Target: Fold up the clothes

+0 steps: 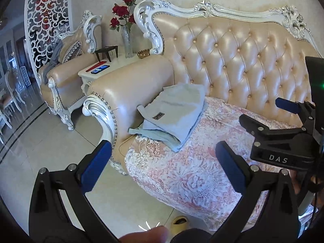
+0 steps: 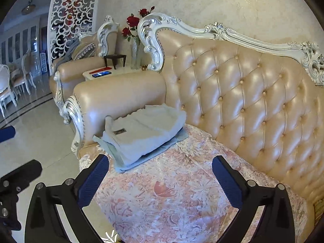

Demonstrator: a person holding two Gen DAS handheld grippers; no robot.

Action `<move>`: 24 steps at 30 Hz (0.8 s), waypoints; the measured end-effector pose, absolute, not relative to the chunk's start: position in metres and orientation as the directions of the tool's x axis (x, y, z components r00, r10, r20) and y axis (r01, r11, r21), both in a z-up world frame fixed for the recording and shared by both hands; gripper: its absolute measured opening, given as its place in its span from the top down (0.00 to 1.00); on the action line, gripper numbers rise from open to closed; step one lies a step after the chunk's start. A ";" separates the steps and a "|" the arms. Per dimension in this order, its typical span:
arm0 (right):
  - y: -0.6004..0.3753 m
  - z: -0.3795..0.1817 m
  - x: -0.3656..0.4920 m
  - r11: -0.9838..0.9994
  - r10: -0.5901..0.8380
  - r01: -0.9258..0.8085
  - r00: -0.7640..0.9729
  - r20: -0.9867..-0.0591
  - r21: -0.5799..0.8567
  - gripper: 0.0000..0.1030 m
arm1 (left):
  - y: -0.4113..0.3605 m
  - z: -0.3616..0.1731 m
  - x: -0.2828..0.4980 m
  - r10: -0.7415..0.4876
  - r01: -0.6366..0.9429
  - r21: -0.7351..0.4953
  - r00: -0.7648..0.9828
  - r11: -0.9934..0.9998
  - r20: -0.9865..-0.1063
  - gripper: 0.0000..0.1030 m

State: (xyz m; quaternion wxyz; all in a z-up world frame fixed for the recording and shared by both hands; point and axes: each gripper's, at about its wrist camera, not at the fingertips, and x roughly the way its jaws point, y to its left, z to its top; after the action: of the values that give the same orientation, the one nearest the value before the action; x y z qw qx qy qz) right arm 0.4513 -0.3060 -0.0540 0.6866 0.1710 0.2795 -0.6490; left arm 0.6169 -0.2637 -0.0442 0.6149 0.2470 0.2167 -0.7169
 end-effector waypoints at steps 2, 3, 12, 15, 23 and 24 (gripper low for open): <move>-0.307 -0.055 0.450 0.103 -0.788 0.987 0.006 -0.616 -0.122 0.00 | -0.265 -0.044 0.619 -0.769 0.988 -0.028 -0.135 -0.150 -0.624 0.00; -0.308 -0.056 0.450 0.112 -0.782 0.988 0.020 -0.623 -0.109 0.00 | -0.265 -0.044 0.621 -0.769 0.988 -0.038 -0.139 -0.149 -0.624 0.00; -0.306 -0.053 0.453 0.148 -0.778 0.986 0.069 -0.625 -0.075 0.00 | -0.266 -0.042 0.617 -0.759 0.986 -0.039 -0.150 -0.163 -0.633 0.00; -0.306 -0.054 0.455 0.155 -0.775 0.984 0.069 -0.629 -0.083 0.00 | -0.267 -0.042 0.617 -0.758 0.985 -0.041 -0.154 -0.165 -0.634 0.00; -0.304 -0.051 0.457 0.166 -0.782 0.982 0.076 -0.618 -0.088 0.00 | -0.268 -0.041 0.615 -0.753 0.983 -0.054 -0.170 -0.177 -0.636 0.00; -0.304 -0.050 0.457 0.165 -0.786 0.982 0.074 -0.614 -0.092 0.00 | -0.268 -0.040 0.615 -0.756 0.983 -0.054 -0.171 -0.177 -0.632 0.00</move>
State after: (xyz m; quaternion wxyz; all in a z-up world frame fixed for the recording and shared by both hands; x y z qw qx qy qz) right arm 0.4574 -0.3038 -0.0497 0.7111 0.1773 0.2770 -0.6214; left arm 0.6149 -0.2680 -0.0404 0.5968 0.2414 0.2351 -0.7282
